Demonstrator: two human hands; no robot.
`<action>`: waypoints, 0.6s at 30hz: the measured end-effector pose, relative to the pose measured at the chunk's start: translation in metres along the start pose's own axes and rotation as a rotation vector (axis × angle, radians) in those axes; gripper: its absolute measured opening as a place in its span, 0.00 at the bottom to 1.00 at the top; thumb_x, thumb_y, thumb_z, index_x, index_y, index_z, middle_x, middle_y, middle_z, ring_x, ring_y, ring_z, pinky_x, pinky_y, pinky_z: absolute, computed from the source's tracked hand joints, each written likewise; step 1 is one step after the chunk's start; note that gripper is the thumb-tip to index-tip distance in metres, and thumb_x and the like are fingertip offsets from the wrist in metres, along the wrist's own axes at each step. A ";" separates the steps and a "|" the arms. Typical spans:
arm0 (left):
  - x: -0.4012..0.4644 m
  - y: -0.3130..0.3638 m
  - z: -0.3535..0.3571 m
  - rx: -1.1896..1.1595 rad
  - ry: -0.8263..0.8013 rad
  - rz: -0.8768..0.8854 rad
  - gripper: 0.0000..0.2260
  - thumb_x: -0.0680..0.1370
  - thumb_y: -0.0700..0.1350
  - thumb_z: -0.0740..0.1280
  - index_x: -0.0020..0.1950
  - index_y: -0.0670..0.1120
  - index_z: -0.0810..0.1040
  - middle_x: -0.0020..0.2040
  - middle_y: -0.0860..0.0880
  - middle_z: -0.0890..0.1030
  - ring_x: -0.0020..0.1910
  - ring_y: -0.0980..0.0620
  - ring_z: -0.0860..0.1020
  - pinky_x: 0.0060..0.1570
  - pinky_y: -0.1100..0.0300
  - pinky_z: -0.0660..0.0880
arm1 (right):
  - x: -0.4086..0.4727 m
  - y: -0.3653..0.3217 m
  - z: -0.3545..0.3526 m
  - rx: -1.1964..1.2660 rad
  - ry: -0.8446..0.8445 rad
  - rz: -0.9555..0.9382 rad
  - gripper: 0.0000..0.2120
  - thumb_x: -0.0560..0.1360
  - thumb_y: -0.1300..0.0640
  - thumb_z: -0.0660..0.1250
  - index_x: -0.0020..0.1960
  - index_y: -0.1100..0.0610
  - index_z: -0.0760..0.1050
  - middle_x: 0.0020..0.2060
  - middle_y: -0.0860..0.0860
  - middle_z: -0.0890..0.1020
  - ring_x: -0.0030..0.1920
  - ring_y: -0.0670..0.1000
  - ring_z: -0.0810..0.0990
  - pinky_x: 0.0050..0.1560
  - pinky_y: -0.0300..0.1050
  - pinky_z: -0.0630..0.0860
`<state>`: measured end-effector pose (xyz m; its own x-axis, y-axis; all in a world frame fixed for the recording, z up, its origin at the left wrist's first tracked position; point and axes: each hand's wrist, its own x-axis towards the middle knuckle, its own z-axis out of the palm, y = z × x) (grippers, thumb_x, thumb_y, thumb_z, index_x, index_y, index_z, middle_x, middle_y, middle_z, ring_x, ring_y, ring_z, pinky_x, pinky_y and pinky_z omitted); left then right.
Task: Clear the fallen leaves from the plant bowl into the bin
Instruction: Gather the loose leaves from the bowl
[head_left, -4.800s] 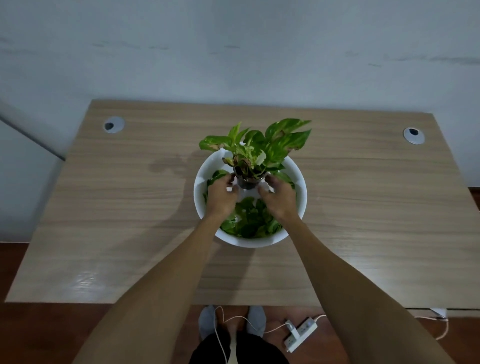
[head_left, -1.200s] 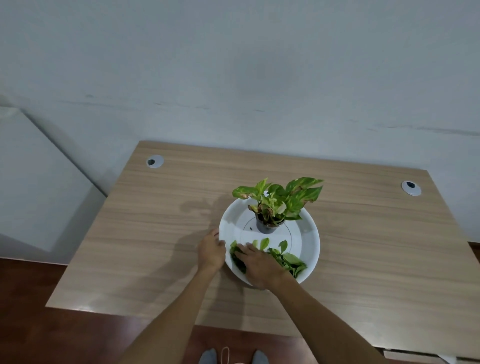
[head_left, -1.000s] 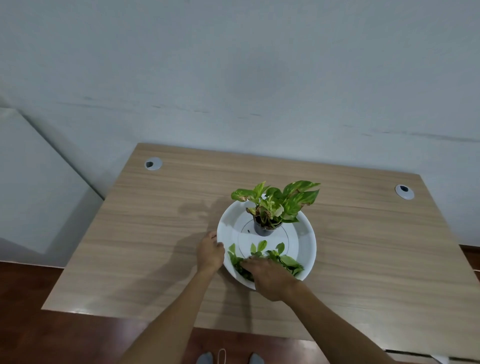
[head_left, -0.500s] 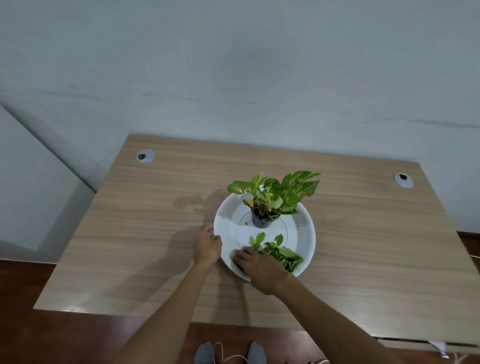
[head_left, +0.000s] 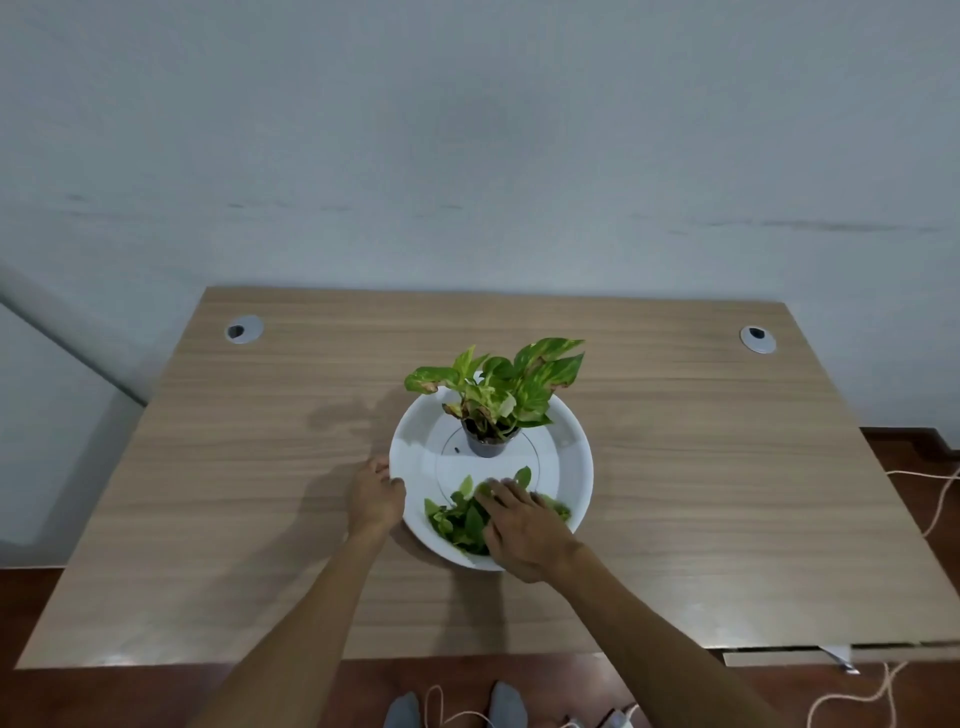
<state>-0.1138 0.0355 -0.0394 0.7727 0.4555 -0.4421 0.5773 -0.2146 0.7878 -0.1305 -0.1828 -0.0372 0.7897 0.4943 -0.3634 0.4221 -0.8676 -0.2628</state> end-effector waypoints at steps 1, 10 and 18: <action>0.000 0.001 0.000 0.001 0.002 0.003 0.15 0.74 0.33 0.62 0.60 0.39 0.77 0.58 0.41 0.82 0.57 0.43 0.80 0.59 0.46 0.78 | -0.005 0.000 0.003 0.016 0.002 -0.019 0.26 0.81 0.48 0.50 0.77 0.54 0.59 0.78 0.54 0.61 0.78 0.58 0.59 0.73 0.61 0.63; -0.024 0.002 0.013 0.823 0.029 0.591 0.27 0.79 0.45 0.62 0.77 0.46 0.60 0.77 0.42 0.61 0.77 0.40 0.58 0.76 0.43 0.53 | 0.002 0.041 -0.025 0.077 0.083 0.130 0.26 0.83 0.50 0.52 0.79 0.54 0.56 0.79 0.58 0.59 0.79 0.58 0.57 0.77 0.56 0.59; -0.043 -0.005 0.037 1.097 -0.331 0.677 0.24 0.82 0.53 0.51 0.77 0.46 0.60 0.72 0.46 0.68 0.71 0.47 0.66 0.69 0.51 0.64 | -0.003 0.031 -0.012 -0.054 -0.029 -0.010 0.24 0.84 0.48 0.48 0.75 0.59 0.62 0.77 0.57 0.63 0.77 0.57 0.61 0.73 0.55 0.66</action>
<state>-0.1403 -0.0150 -0.0400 0.9270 -0.2130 -0.3086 -0.1522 -0.9659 0.2096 -0.1147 -0.2117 -0.0328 0.7726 0.5036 -0.3865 0.4540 -0.8639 -0.2181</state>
